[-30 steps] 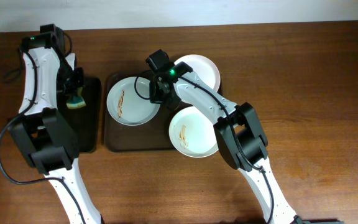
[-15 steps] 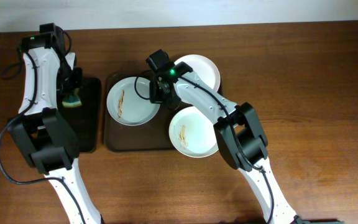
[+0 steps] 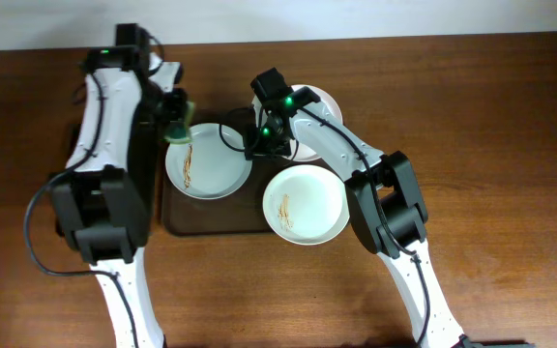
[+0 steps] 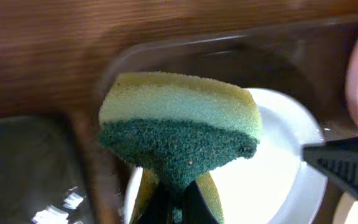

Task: Clean dirty plates on tray and stack at the side
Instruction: 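Scrub the left plate with the sponge while right gripper holds its rim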

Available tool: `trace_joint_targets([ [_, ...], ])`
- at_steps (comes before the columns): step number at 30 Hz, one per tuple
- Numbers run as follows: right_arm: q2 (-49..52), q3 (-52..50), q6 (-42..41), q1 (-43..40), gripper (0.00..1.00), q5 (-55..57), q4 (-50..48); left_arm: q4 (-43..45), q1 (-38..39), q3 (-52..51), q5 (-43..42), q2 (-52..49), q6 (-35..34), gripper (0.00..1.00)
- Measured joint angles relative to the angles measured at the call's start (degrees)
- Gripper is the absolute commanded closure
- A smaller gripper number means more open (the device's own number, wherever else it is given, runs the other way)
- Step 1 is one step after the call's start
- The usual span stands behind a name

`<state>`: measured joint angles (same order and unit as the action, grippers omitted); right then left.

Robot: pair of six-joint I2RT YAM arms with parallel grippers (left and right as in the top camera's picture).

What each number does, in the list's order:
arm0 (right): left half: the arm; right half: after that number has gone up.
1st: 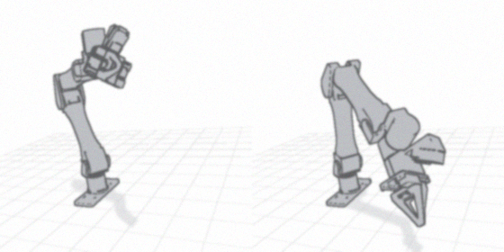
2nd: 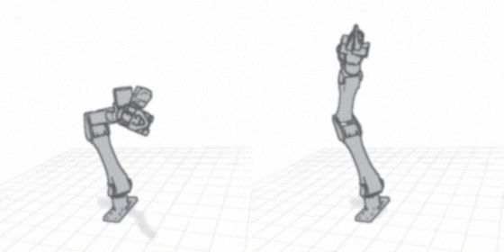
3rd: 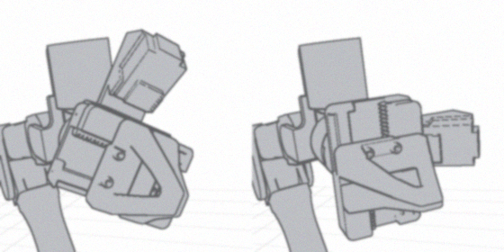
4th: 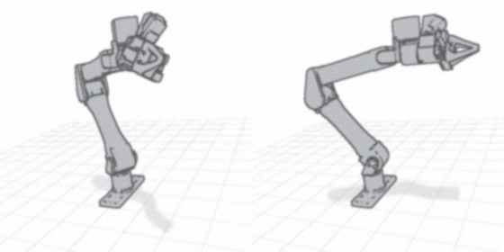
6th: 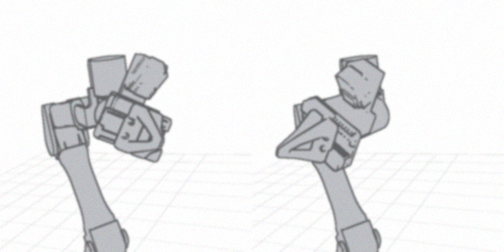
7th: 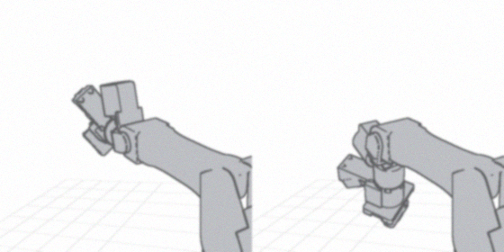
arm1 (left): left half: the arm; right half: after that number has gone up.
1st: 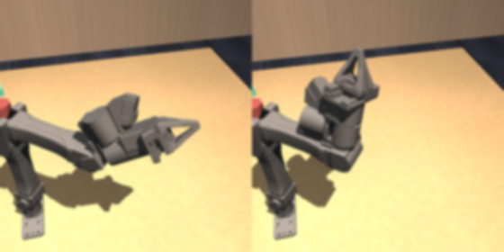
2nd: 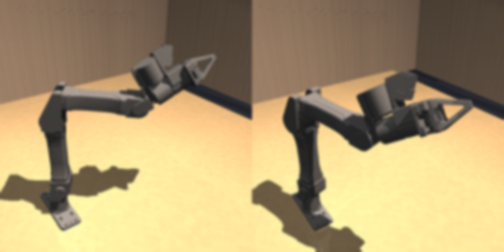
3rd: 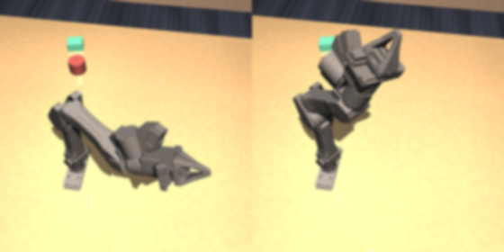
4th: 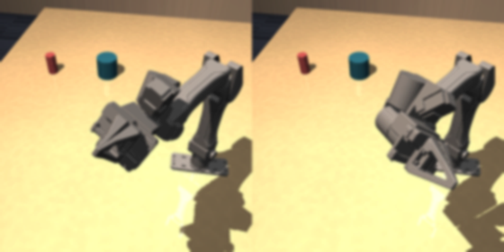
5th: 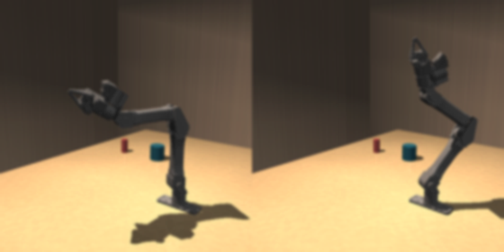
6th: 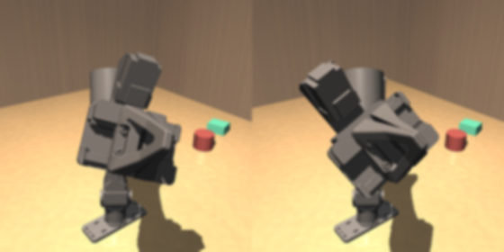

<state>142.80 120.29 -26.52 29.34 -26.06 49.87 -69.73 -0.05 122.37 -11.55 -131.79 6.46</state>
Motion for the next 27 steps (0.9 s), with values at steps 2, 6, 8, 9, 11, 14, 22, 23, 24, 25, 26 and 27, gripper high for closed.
trace_joint_targets([
  [2, 0.0, 0.0, 0.0, 0.0, 0.96, 0.0, 0.0, 0.0, 1.8, 0.0, -0.1, -1.0, 0.0, 0.99],
  [6, 0.0, 0.0, 0.0, 0.0, 0.96, 0.0, 0.0, -1.6, 2.6, 0.0, 1.1, -6.4, -0.1, 0.99],
  [8, 0.0, 0.0, 0.2, 0.0, 0.96, 0.0, 0.0, -2.7, 2.6, 0.0, 2.1, -7.4, -0.2, 0.99],
  [9, 0.0, 0.0, 0.2, 0.0, 0.96, 0.0, 0.0, -3.5, 2.6, 0.0, 2.6, -7.4, -0.2, 0.99],
  [11, 0.0, 0.0, 0.4, 0.0, 0.96, 0.0, 0.0, -4.2, 2.6, 0.0, 3.0, -7.4, -0.2, 0.99],
  [14, 0.0, 0.0, 0.7, 0.0, 0.96, 0.0, 0.0, -5.1, 2.8, -1.4, 3.2, -7.4, -0.7, 0.99],
  [22, 0.0, 0.0, -0.3, 0.1, 0.96, 0.7, -0.8, -18.5, 3.0, -3.4, 1.9, -7.4, -3.5, 0.99],
  [23, 0.0, 0.0, -0.5, 0.1, 0.96, 0.7, -0.9, -19.8, 3.0, -3.5, 1.2, -7.4, -3.5, 0.99],
  [24, 0.0, 0.0, -0.5, 0.1, 0.96, 0.7, -0.9, -21.1, 3.0, -3.6, 0.6, -7.4, -3.5, 0.99],
  [25, 0.0, 0.0, -0.5, 0.1, 0.96, 0.7, -0.9, -21.8, 3.0, -3.6, 0.1, -7.4, -3.7, 0.99],
  [26, 0.0, 0.0, -0.6, 0.1, 0.96, 0.7, -0.9, -21.9, 3.1, -3.7, -0.3, -7.4, -3.7, 0.99],
  [27, 0.0, 0.0, -0.7, 0.1, 0.96, 0.7, -0.9, -20.8, 3.1, -3.7, -0.3, -7.4, -3.7, 0.99],
])
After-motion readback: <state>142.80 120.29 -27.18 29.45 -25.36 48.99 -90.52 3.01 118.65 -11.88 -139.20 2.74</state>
